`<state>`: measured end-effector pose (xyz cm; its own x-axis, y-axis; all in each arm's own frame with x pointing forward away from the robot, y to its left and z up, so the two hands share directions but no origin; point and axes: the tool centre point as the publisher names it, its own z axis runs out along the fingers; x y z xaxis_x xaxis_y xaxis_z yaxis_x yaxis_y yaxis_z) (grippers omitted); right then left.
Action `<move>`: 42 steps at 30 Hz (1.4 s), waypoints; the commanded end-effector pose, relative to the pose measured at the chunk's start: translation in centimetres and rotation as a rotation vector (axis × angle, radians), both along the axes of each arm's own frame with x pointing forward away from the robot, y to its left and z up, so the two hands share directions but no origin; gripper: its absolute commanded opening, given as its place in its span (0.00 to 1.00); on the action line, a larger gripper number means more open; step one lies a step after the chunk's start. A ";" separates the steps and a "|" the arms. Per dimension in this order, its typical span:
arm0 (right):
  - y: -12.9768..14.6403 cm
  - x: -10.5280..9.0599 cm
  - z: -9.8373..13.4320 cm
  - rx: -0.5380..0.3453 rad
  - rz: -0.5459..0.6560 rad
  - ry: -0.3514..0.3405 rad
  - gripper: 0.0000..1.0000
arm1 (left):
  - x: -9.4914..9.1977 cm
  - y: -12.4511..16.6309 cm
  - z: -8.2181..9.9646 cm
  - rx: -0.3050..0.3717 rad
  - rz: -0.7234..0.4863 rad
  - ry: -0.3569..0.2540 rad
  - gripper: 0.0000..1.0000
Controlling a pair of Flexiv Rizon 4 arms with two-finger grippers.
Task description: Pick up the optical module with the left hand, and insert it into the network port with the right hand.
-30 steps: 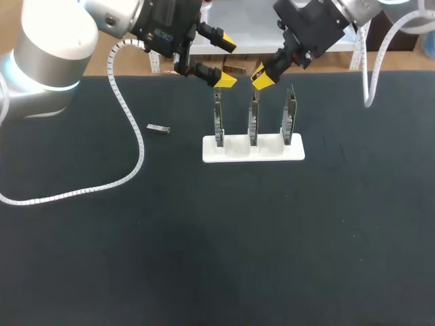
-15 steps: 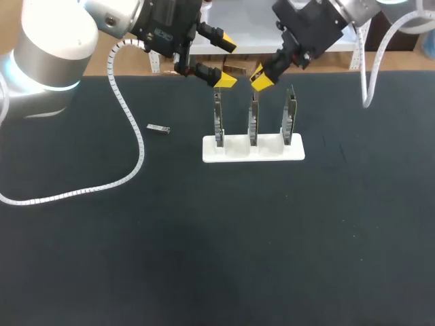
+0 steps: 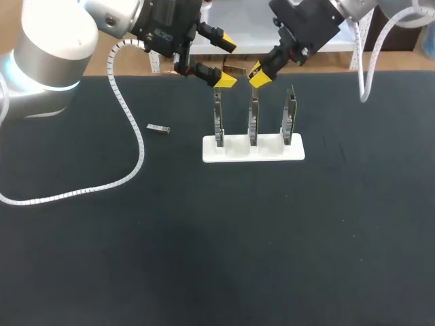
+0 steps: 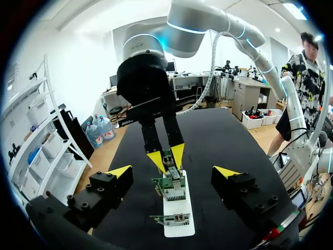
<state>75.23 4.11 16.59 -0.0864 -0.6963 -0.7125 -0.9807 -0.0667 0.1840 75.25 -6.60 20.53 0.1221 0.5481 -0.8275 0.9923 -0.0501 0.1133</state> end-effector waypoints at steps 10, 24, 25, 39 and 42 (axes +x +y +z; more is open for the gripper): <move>-0.2 0.0 -0.6 0.007 -0.008 0.014 0.00 | 0.1 -0.1 0.1 0.007 -0.001 0.004 1.00; -0.3 -0.1 -0.5 0.000 -0.004 0.015 0.00 | 0.1 -0.1 0.1 0.007 -0.001 0.004 1.00; -0.3 -0.1 -0.6 0.000 -0.002 0.016 0.00 | 0.1 -0.1 0.1 0.007 -0.001 0.004 1.00; -0.4 0.2 -0.6 0.005 0.009 0.006 0.00 | 0.1 -0.1 0.1 0.007 -0.001 0.004 1.00; -0.4 0.1 -0.3 0.003 0.010 0.000 0.00 | 0.1 -0.1 0.1 0.007 -0.001 0.004 1.00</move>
